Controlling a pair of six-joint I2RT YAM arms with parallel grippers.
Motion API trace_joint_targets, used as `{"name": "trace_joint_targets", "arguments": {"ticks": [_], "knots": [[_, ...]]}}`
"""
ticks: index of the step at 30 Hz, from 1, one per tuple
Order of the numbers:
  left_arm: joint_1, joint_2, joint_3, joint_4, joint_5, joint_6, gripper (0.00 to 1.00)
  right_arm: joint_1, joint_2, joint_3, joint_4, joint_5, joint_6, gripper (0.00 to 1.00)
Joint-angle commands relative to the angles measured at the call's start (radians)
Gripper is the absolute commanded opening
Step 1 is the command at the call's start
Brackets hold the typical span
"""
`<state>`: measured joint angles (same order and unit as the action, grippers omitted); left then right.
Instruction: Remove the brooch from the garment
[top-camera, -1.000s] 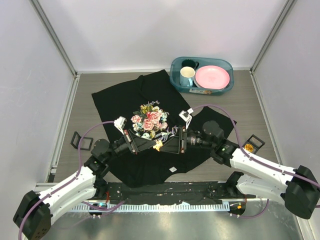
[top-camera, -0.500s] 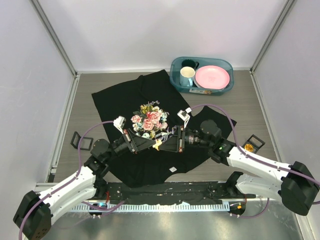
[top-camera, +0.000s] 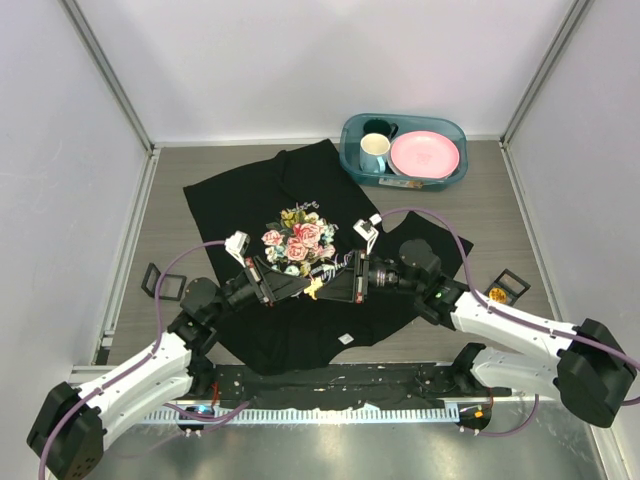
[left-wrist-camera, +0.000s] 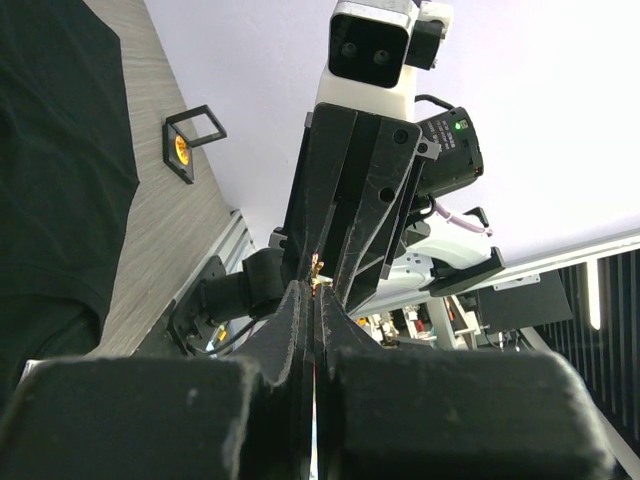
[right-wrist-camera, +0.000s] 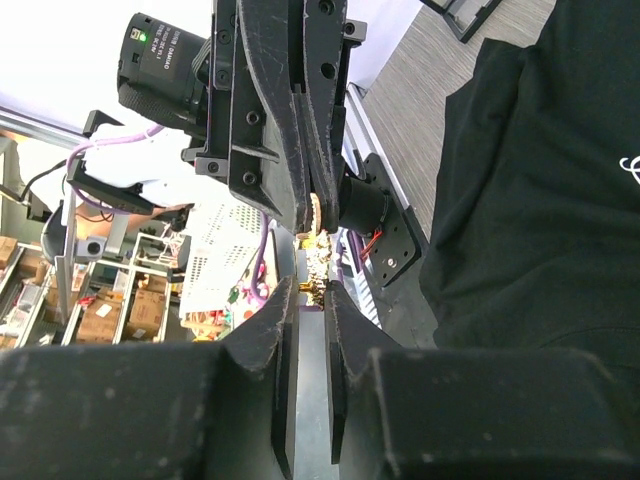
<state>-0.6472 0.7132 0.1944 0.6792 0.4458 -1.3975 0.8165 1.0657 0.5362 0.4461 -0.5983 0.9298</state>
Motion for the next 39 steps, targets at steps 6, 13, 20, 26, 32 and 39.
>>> {"name": "trace_joint_targets", "arguments": {"ticks": [6,13,20,26,32,39], "knots": [[-0.012,-0.009,0.034,0.077,0.076,0.018,0.00,0.009,0.050,0.021,0.029,0.017,0.014,0.13],[-0.012,-0.040,0.054,0.022,0.099,0.058,0.00,0.007,0.066,0.022,0.016,0.055,0.043,0.10],[-0.014,-0.098,0.062,-0.070,0.065,0.104,0.00,0.007,0.060,0.012,0.002,0.143,0.070,0.10],[-0.014,-0.110,0.063,-0.078,0.070,0.124,0.00,0.007,0.057,0.010,0.013,0.173,0.095,0.10],[-0.014,-0.107,0.066,-0.087,0.071,0.143,0.00,0.007,0.050,-0.022,0.068,0.198,0.150,0.08],[-0.014,-0.115,0.068,-0.148,0.039,0.144,0.00,0.010,0.010,-0.094,0.184,0.241,0.158,0.07]]}}
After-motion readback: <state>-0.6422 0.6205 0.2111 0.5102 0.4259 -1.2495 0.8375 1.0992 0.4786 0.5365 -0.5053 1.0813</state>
